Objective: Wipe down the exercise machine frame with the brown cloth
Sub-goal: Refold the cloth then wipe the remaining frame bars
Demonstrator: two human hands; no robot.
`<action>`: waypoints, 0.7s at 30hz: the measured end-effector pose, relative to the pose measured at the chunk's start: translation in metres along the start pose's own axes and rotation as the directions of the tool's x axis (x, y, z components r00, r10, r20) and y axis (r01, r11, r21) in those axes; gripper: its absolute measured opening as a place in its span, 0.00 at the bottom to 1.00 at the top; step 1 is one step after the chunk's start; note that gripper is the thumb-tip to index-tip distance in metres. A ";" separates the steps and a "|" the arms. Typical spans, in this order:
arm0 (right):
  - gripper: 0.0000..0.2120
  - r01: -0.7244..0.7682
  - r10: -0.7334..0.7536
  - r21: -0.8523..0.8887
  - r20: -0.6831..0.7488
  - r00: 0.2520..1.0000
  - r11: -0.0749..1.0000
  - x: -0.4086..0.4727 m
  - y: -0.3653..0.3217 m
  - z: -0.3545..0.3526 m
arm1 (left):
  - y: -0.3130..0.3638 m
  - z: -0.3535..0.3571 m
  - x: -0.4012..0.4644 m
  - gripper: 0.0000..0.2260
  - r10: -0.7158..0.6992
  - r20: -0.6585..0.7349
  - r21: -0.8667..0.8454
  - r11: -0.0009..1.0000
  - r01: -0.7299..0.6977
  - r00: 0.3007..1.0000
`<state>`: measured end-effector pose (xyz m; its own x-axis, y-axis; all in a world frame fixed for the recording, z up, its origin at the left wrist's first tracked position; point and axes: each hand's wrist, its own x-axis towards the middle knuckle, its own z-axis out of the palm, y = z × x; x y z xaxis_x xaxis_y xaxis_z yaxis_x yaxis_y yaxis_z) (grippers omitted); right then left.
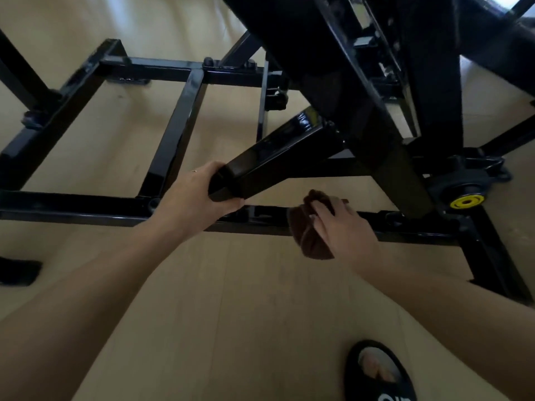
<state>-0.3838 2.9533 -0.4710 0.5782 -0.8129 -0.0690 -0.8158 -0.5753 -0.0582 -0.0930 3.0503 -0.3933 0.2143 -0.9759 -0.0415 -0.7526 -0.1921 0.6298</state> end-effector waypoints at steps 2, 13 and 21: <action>0.22 -0.184 0.188 0.065 -0.052 0.981 0.981 -0.011 0.024 0.001 | 0.004 -0.001 0.001 0.25 -0.020 0.014 -0.029 0.999 0.020 1.000; 0.16 -0.068 0.098 0.208 -0.138 0.986 0.976 0.000 -0.056 0.009 | 0.002 0.003 0.000 0.26 -0.012 -0.040 -0.064 0.998 0.009 0.999; 0.22 0.225 -0.229 0.207 -0.005 0.973 0.952 0.013 -0.096 0.002 | -0.006 0.008 0.001 0.25 0.044 -0.074 -0.038 0.998 -0.047 0.996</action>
<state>-0.2978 2.9979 -0.4679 0.7499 -0.6597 -0.0489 -0.6447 -0.7124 -0.2771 -0.0938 3.0492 -0.4033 0.2263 -0.9731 0.0438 -0.7379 -0.1419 0.6599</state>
